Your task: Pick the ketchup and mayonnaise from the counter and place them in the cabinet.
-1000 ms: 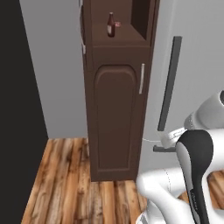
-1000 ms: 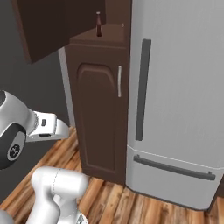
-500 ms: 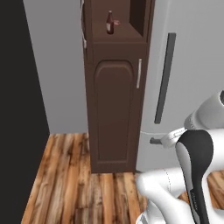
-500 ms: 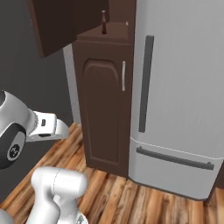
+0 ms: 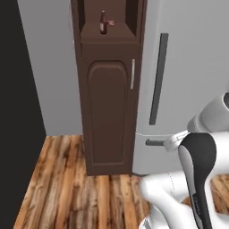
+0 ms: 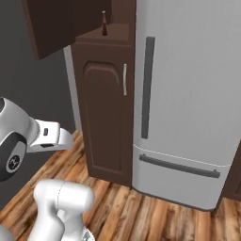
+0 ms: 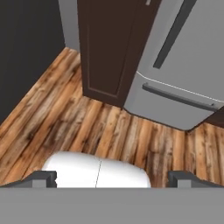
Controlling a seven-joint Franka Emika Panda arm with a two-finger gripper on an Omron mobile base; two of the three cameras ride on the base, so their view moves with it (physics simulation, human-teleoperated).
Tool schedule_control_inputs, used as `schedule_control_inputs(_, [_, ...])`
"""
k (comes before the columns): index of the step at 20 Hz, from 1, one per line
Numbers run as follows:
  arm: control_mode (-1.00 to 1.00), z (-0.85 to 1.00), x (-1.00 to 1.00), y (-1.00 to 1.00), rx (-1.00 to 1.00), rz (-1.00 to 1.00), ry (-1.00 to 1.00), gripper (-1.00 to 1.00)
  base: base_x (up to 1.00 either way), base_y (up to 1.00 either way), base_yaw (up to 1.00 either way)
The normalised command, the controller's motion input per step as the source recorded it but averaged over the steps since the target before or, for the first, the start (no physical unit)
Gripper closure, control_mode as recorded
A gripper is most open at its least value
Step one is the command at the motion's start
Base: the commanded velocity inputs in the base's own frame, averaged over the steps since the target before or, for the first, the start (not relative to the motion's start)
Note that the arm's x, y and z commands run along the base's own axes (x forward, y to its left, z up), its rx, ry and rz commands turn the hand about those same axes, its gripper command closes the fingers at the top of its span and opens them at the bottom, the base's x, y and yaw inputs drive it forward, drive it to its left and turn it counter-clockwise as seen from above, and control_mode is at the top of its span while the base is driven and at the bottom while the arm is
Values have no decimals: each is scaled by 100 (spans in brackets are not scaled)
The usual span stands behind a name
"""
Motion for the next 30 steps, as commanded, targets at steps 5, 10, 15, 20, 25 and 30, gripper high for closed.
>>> schedule_control_inputs(5, [100,0,0,0,0,0,0,-100,0,-78,0])
schedule_control_inputs(10, [100,0,0,0,0,0,0,-100,0,-82,0])
schedule_control_inputs(15, [100,0,0,0,0,0,0,-100,0,-79,0])
schedule_control_inputs(20, [100,0,0,0,0,0,0,-100,0,-76,0])
schedule_control_inputs(25, [100,0,0,0,0,0,0,-100,0,-77,0])
schedule_control_inputs(30, [100,0,0,0,0,0,0,-100,0,-77,0])
